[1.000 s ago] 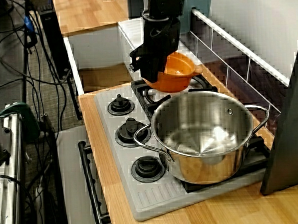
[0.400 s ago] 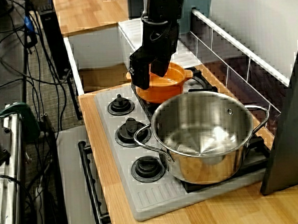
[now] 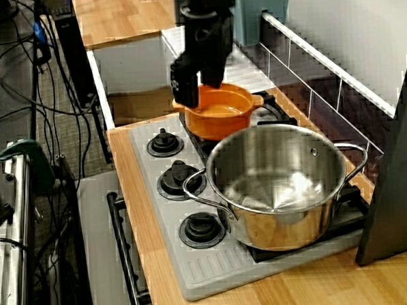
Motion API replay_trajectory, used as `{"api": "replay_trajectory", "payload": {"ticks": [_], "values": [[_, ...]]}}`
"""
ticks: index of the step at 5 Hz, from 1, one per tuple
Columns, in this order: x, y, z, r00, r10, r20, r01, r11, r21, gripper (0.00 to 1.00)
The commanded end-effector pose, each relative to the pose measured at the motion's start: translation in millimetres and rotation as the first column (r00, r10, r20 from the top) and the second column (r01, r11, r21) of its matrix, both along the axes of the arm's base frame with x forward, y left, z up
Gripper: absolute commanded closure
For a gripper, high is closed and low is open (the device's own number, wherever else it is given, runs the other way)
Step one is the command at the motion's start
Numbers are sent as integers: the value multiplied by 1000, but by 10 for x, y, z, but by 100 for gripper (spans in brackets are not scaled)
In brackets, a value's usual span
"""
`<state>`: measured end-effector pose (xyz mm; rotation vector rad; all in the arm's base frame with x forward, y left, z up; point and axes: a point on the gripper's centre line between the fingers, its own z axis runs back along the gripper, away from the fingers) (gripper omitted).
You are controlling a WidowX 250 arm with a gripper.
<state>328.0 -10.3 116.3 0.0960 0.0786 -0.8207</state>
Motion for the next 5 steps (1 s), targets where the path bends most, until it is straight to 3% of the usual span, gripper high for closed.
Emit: {"api": "replay_trajectory", "payload": {"ticks": [1,2,3,4,5], "values": [[-57,201,460,970,96,222,-98,995,-4,0],[81,265,370,956,217,196,-229,973,40,0],[112,336,347,933,307,187,-316,948,22,0],[196,327,234,874,449,184,-467,882,66,0],[235,325,170,876,462,135,-473,878,64,0]]}}
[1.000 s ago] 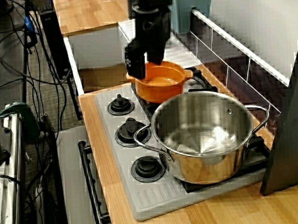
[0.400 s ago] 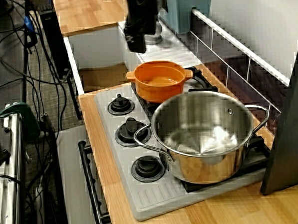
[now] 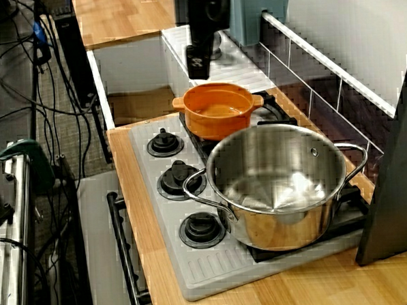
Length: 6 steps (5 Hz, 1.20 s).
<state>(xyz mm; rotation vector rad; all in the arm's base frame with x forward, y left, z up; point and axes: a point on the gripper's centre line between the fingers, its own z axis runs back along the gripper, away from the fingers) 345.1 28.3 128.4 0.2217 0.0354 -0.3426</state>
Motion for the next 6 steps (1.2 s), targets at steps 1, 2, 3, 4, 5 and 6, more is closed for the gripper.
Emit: {"api": "replay_trajectory", "payload": {"ticks": [1,2,3,4,5,6], "values": [[87,-46,-9,999,43,-25,-45,996,-75,0],[129,-50,-90,995,88,-50,-92,991,-100,0],[178,-55,-166,994,59,-87,-71,987,-142,0],[181,-29,-205,993,76,-93,-92,980,-175,0],[149,-13,-214,989,122,-82,-135,972,-191,0],[136,-3,-229,986,135,-94,-153,966,-209,0]]}}
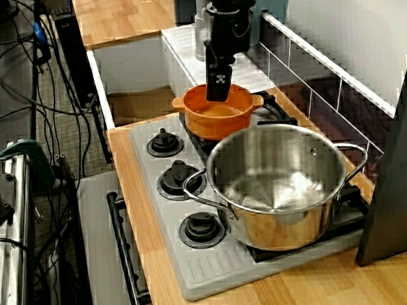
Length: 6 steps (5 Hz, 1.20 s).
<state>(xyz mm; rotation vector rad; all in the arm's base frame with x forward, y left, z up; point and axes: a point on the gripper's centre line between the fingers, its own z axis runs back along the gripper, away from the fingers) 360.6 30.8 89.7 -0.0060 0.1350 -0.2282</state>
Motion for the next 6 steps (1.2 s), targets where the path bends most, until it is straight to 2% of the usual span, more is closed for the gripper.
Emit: {"api": "replay_trajectory", "payload": {"ticks": [1,2,4,5,6], "values": [[-31,-18,143,999,39,30,-38,999,-22,0],[-44,-37,100,997,69,23,-68,997,-34,0],[-60,-121,34,994,99,51,-99,995,-19,0],[-64,-109,25,994,105,36,-104,994,-27,56],[-66,-97,29,994,99,34,-98,995,-33,100]]}}
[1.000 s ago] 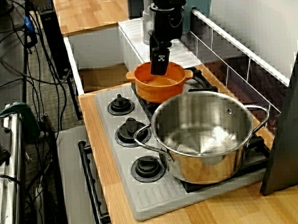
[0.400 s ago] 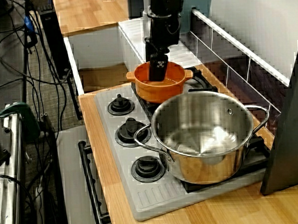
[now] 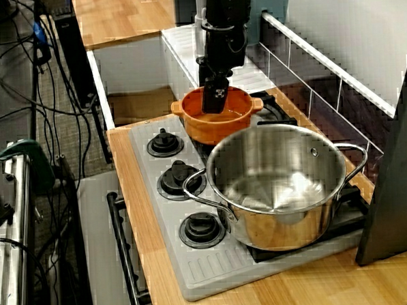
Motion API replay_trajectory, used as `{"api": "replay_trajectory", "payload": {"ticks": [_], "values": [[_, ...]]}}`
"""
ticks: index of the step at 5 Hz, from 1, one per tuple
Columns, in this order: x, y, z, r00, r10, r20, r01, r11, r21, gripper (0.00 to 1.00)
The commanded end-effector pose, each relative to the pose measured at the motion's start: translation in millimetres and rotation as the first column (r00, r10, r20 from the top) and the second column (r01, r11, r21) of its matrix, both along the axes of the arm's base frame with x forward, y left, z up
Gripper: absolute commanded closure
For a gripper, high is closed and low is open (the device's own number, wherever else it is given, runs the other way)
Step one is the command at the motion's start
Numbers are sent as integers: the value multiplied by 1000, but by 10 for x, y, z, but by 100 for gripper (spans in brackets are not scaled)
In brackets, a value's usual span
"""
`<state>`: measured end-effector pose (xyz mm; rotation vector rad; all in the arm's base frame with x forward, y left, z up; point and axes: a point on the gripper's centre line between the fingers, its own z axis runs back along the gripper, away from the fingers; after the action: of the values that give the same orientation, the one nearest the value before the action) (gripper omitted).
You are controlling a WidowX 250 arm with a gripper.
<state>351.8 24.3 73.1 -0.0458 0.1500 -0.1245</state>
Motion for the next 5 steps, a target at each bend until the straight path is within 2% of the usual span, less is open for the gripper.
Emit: {"api": "replay_trajectory", "payload": {"ticks": [1,3,4,5], "values": [[22,-11,208,998,-19,53,19,1000,-7,100],[-8,75,314,998,-51,48,52,999,-16,100],[-65,131,422,994,-86,65,88,996,-33,100],[-87,184,527,986,-132,103,135,991,-20,100]]}}
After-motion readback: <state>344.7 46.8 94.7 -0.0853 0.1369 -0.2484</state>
